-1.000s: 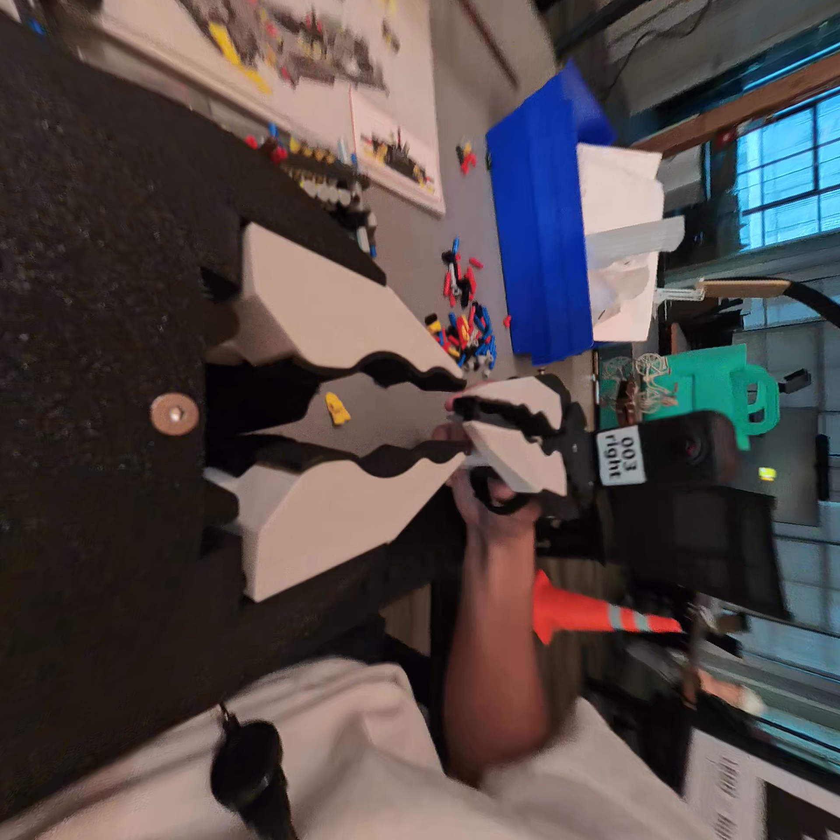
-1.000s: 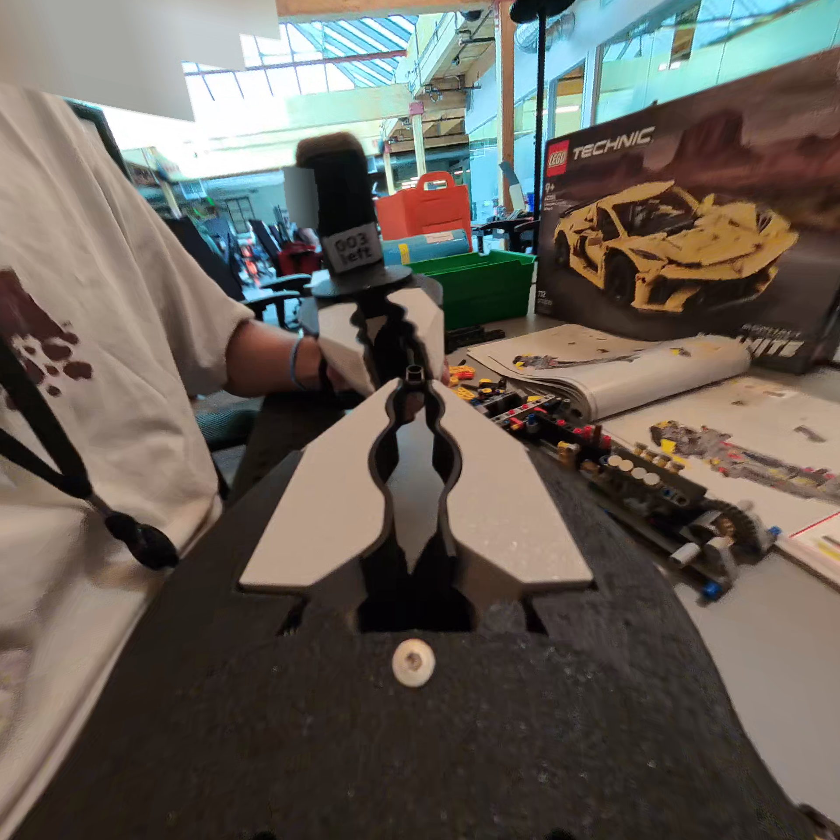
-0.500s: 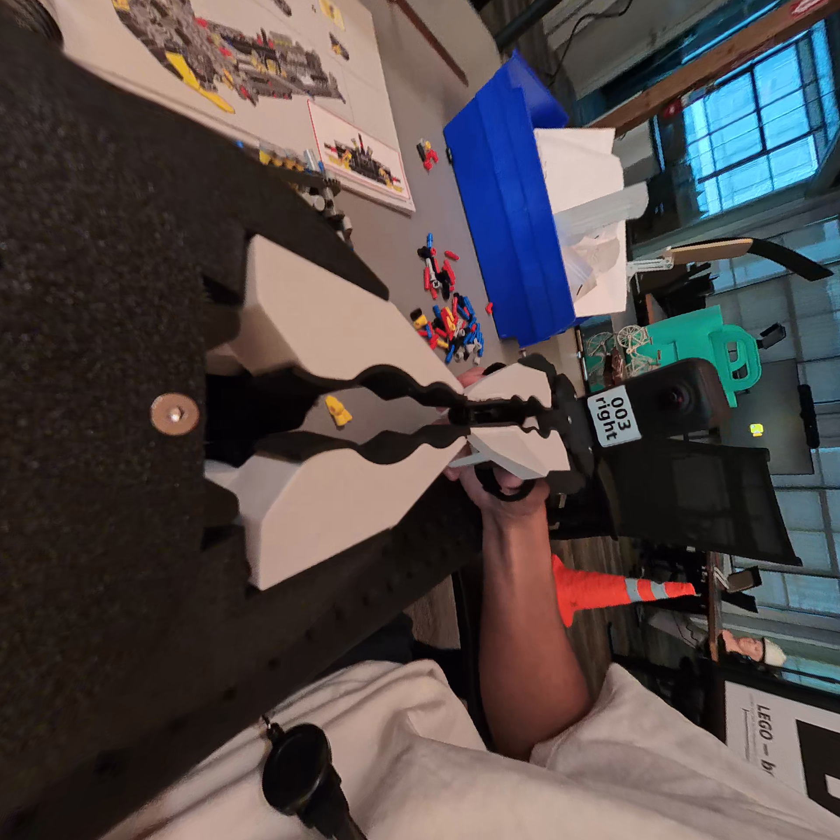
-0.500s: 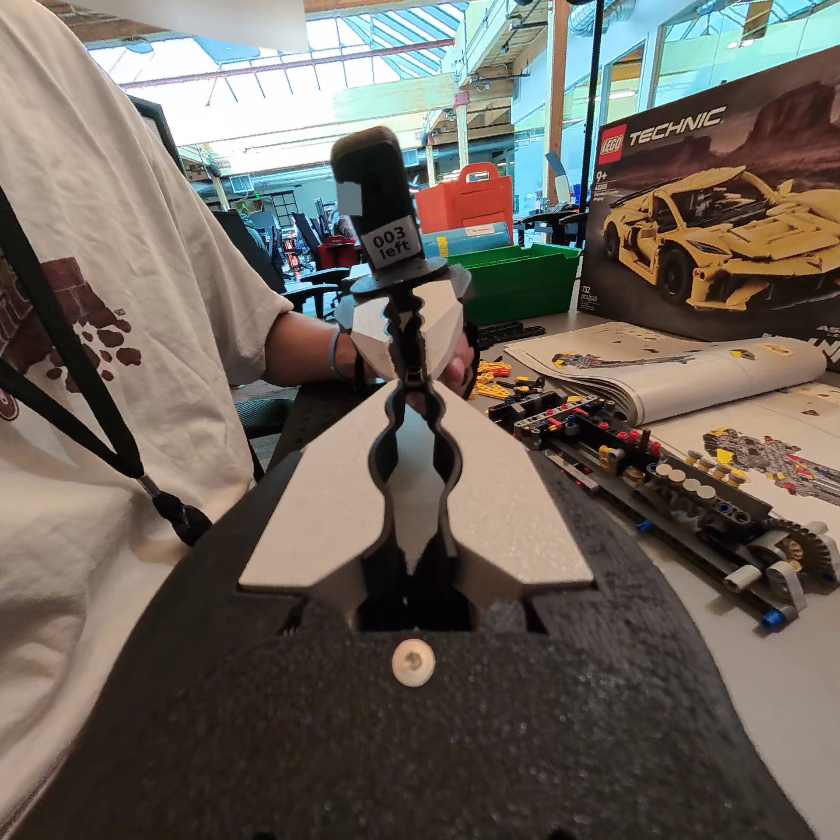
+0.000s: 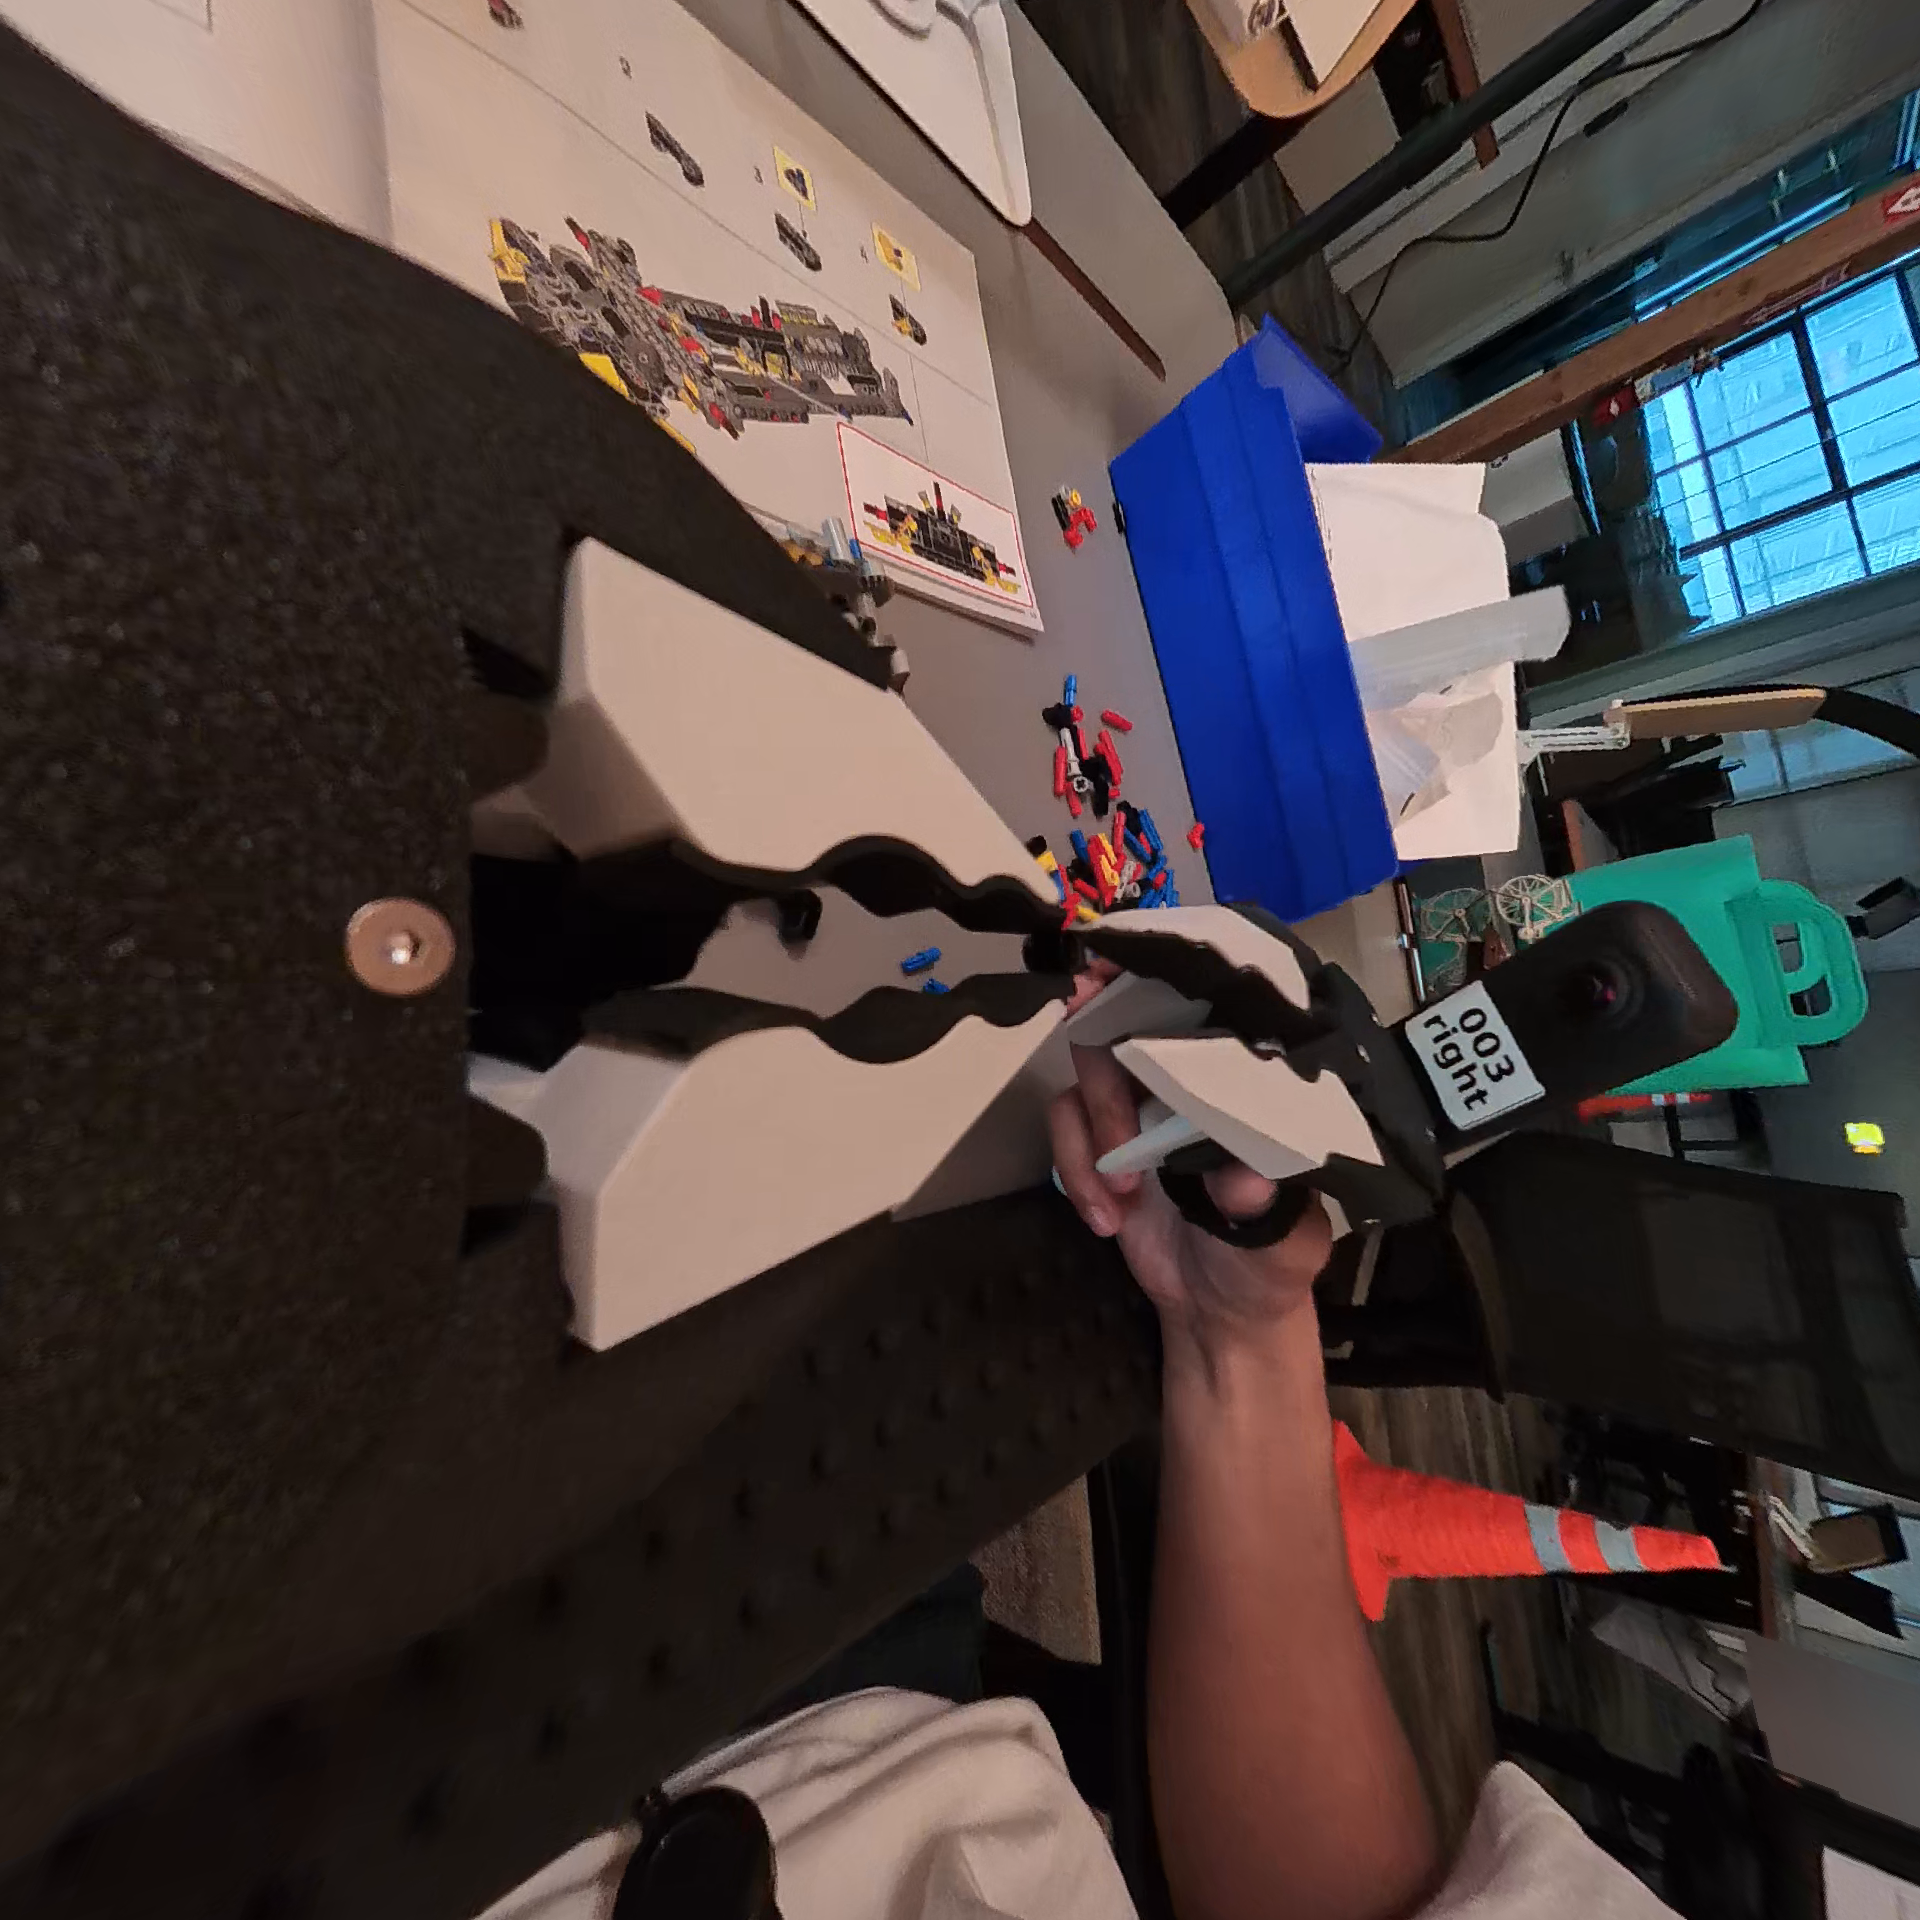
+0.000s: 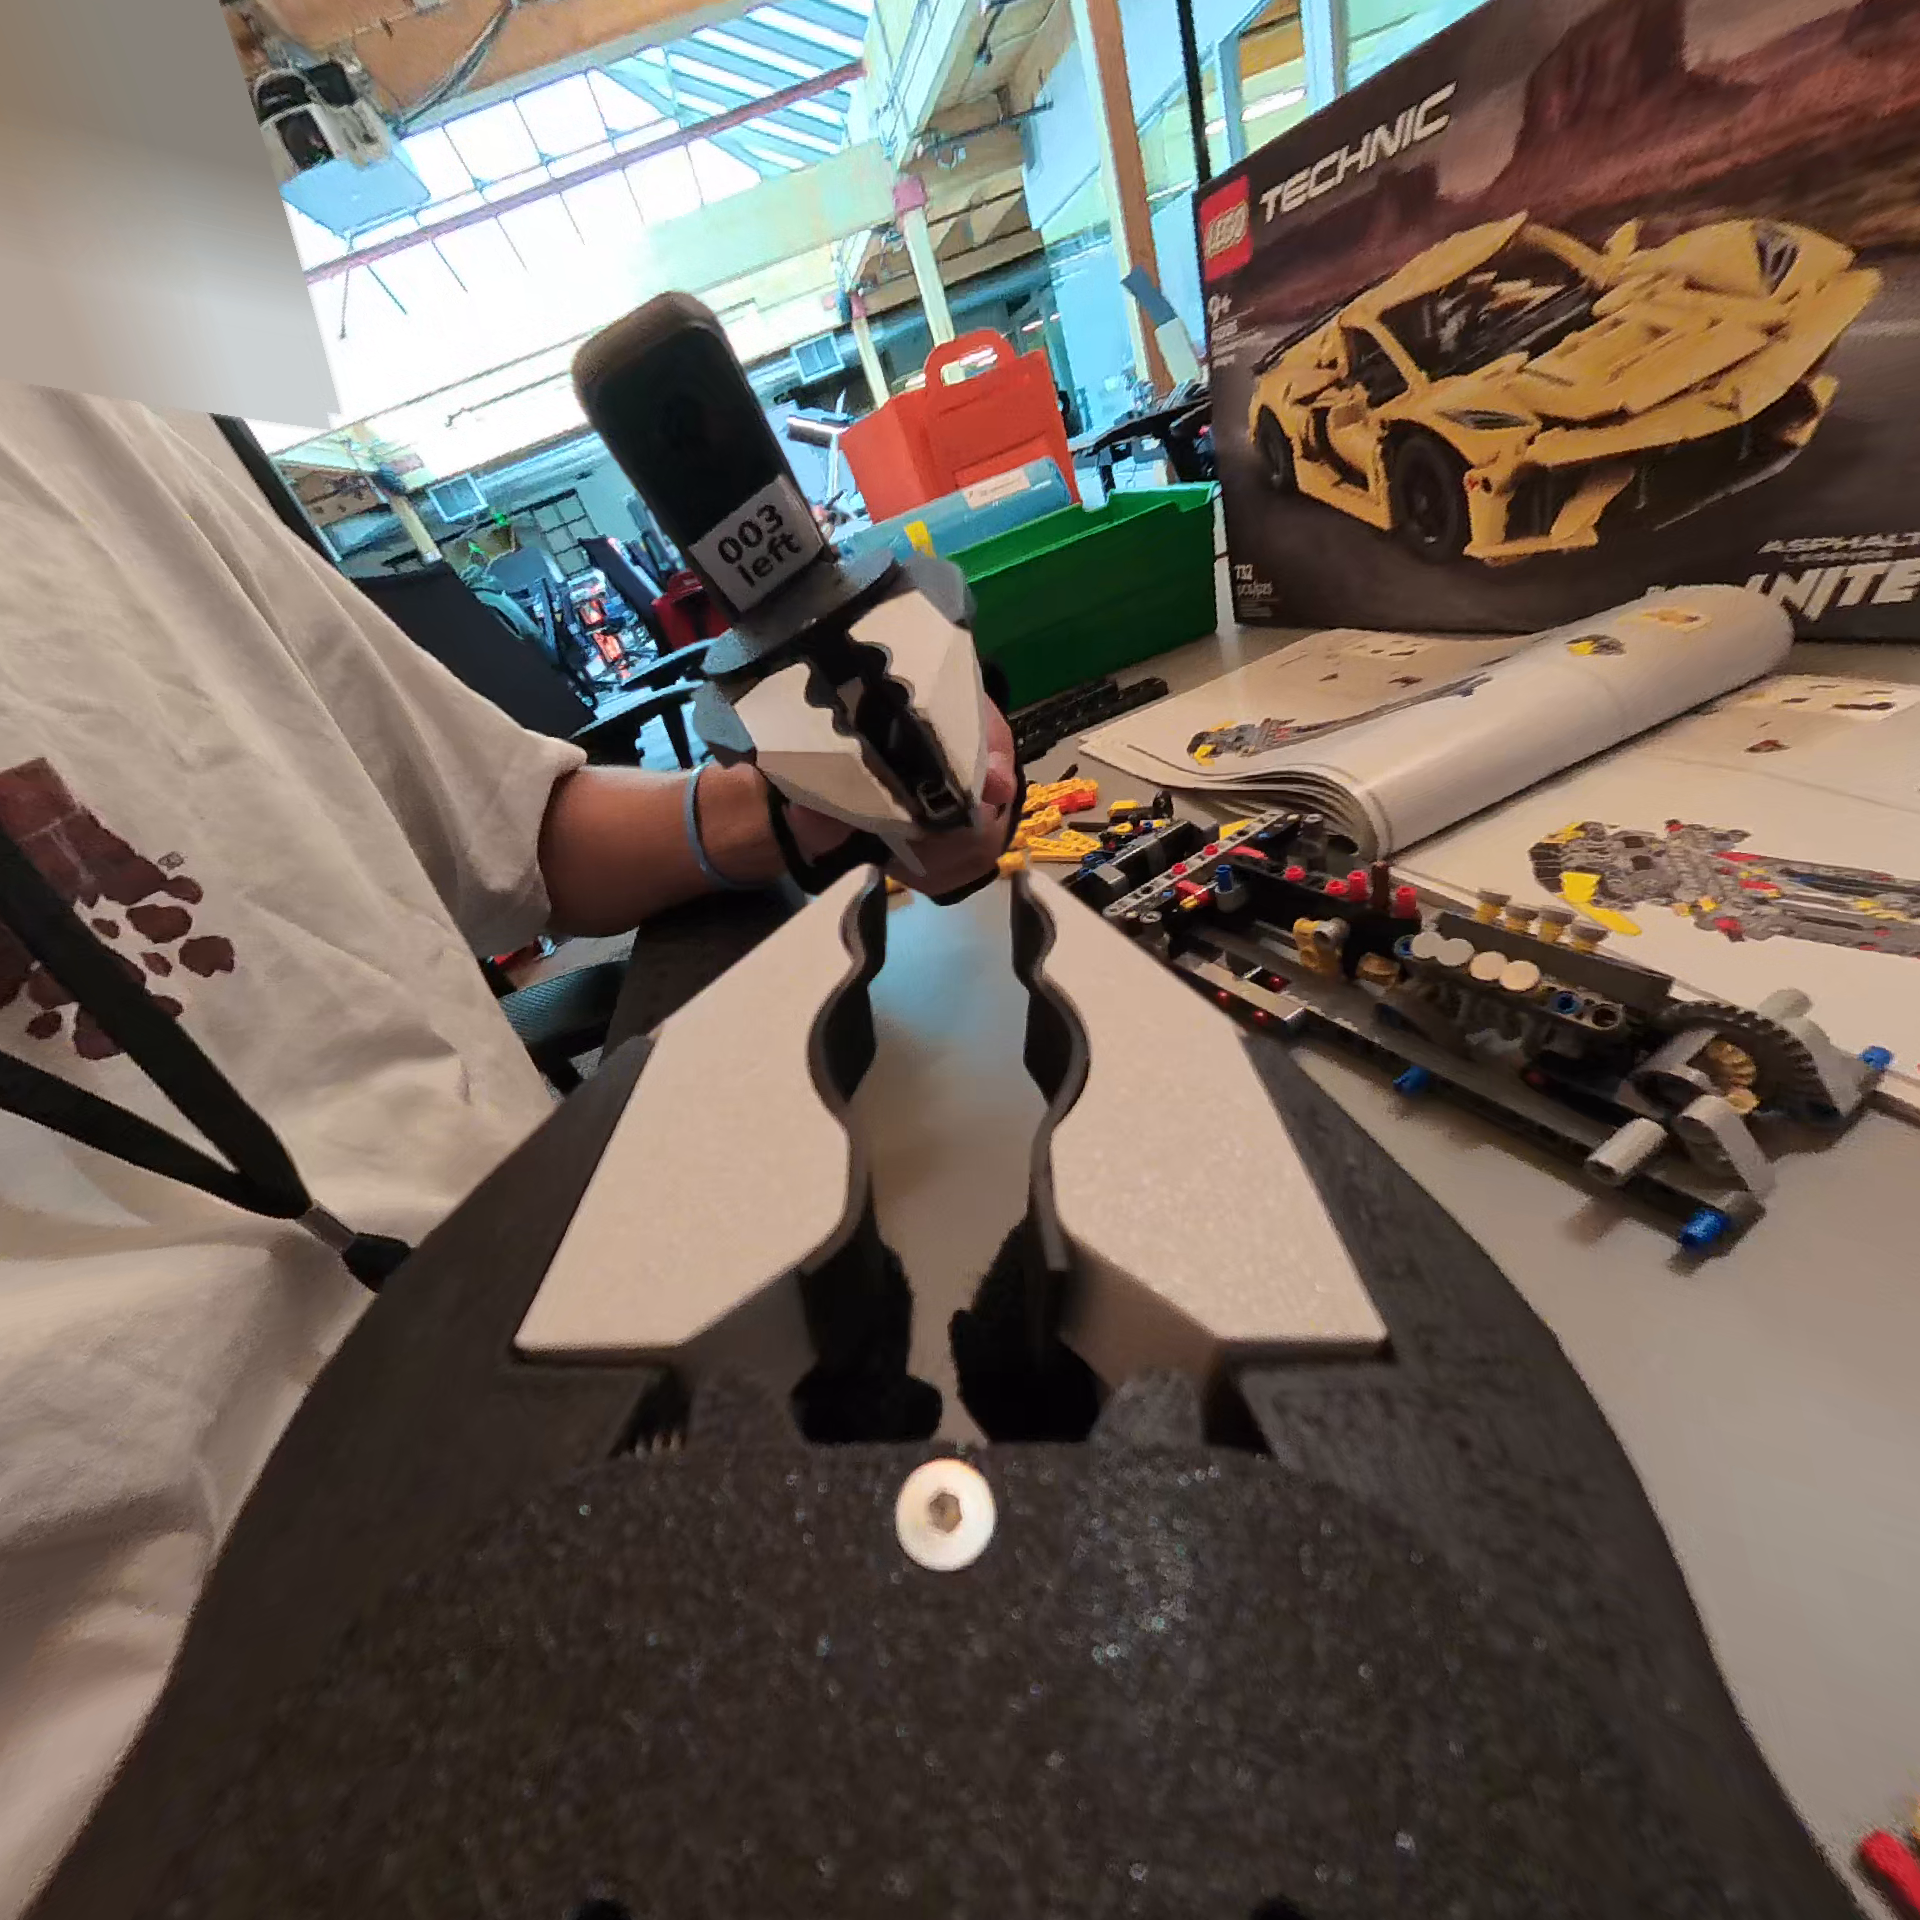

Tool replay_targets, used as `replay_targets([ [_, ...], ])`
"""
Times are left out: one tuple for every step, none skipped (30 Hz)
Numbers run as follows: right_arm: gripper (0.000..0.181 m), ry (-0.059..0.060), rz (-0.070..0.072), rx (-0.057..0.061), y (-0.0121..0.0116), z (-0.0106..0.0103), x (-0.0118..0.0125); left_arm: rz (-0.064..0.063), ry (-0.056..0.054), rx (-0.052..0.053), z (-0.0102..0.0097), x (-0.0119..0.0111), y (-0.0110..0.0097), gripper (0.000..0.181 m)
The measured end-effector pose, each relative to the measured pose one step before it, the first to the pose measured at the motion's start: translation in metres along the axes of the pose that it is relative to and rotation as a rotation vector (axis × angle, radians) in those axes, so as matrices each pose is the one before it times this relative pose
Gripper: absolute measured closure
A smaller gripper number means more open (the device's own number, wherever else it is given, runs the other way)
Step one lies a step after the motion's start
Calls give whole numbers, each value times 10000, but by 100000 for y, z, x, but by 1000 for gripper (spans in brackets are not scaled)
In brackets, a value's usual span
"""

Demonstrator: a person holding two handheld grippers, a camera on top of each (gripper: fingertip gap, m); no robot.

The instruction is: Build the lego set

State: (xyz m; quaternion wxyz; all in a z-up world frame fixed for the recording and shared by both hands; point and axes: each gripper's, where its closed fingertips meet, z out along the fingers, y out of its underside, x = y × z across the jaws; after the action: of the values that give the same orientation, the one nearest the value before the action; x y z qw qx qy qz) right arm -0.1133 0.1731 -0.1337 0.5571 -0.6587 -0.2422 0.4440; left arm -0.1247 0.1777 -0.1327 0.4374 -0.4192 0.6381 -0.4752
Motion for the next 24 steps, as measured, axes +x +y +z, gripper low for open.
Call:
replay_targets([
  [159, -54, 51, -33, 60, 79, 12, 109, -85, -34, 120, -13, 136, 175],
  [159, -47, 117, -11, 16, 6, 65, 164, -161, -27, 97, -124, 100, 175],
  [158, -112, 126, 33, -51, -18, -24, 252, -135, -64, 88, -67, 147, 175],
  [159, -104, 141, 49, -61, -41, -12, 433, -176, -74, 74, -81, 139, 175],
  [159, -124, 202, 39, -14, -31, 15, 676, -247, 55, 8, -84, -50, 175],
  [159, -335, 332, 74, -68, -43, -156, 813, -290, 166, -57, -80, -237, 175],
  [158, -390, 522, 115, -180, -66, -117, 779, -291, 135, -42, -82, -211, 175],
  [154, -241, 596, 82, -184, -47, 105, 644, -161, 56, -8, 71, -104, 175],
  [147, -225, 517, 44, -109, 5, 36, 493, -112, 36, 2, 116, -98, 175],
  [145, -338, 362, 6, -21, 97, -313, 360, -103, 79, 7, 83, -170, 175],
  [145, -307, 184, -87, 151, 186, -405, 214, 15, 79, 38, 210, -156, 175],
  [147, -173, 29, -175, 270, 208, -265, 111, 46, 21, 44, 216, -62, 175],
  [149, -12, -58, -151, 232, 146, -65, 94, 8, 21, 49, 129, -40, 175],
  [153, 32, -40, -48, 81, 36, 17, 81, 14, 42, 30, 115, -81, 175],
  [156, -6, 34, 59, -83, -55, 18, 59, 45, 40, 14, 140, -77, 175],
  [157, 18, 97, 109, -157, -119, 94, 81, -27, -1, 15, 19, -19, 175],
  [158, 32, 132, 74, -99, -106, 133, 157, -50, 3, -13, 4, -45, 175],
  [159, -6, 119, -1, 26, -12, 108, 148, 1, 31, -14, 77, -95, 175],
  [159, -53, 99, -87, 127, 71, -3, 112, -10, -10, 3, 43, -32, 175],
  [160, -72, 59, -126, 199, 121, -58, 148, -69, -12, -7, -35, -31, 175],
  [160, -15, 44, -145, 218, 140, 31, 153, -32, -14, -8, 18, -23, 175],
  [161, -38, 57, -146, 221, 150, 1, 133, -46, -49, 24, -1, 47, 175],
  [162, -174, 82, -109, 154, 130, -233, 148, -40, -45, 10, 27, 37, 175],
  [165, -170, 86, -57, 91, 109, -238, 139, -17, -21, 27, 65, -13, 175],
])
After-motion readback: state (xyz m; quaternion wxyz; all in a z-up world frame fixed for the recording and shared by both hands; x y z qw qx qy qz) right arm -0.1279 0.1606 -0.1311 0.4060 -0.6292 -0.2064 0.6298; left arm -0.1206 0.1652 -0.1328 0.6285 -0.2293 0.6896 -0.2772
